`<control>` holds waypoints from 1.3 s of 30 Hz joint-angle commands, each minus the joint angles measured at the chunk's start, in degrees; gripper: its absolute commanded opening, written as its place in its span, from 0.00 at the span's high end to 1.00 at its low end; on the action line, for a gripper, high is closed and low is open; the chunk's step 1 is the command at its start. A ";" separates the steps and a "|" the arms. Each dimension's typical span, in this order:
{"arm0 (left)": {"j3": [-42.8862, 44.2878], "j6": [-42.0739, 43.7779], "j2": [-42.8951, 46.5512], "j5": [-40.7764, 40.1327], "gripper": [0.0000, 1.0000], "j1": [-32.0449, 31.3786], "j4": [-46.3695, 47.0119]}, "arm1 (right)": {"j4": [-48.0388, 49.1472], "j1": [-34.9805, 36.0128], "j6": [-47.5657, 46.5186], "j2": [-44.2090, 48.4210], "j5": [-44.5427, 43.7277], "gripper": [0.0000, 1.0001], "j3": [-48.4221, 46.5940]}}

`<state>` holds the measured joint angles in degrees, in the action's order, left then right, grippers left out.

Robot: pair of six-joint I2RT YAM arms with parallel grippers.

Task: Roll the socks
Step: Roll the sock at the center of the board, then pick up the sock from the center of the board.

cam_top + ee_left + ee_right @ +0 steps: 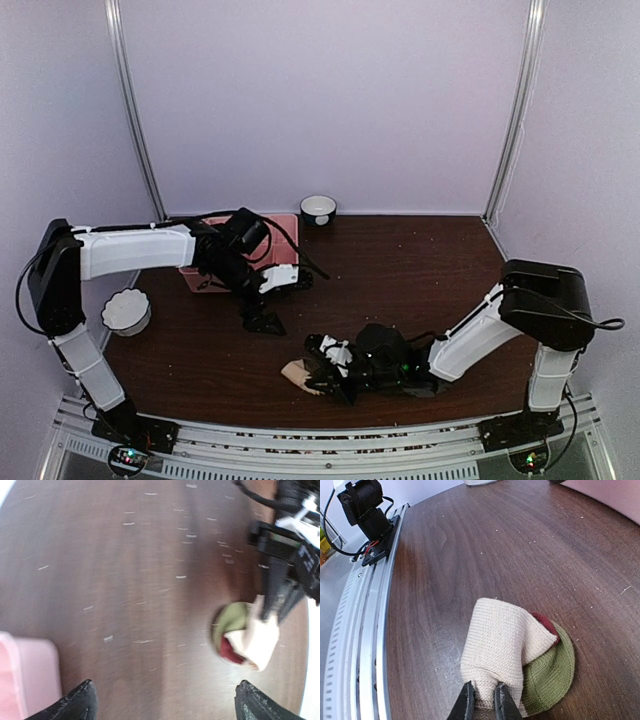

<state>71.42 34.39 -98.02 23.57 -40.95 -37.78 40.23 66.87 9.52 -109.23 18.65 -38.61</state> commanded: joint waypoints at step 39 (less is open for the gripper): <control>-7.45 11.48 -9.03 -21.13 0.89 -19.79 21.03 | 13.18 -14.18 47.74 -15.63 27.37 0.99 6.21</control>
<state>60.75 47.33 -105.01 5.23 -60.88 -19.40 65.71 52.14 53.25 -120.46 46.89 -36.16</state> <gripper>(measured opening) 0.254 0.119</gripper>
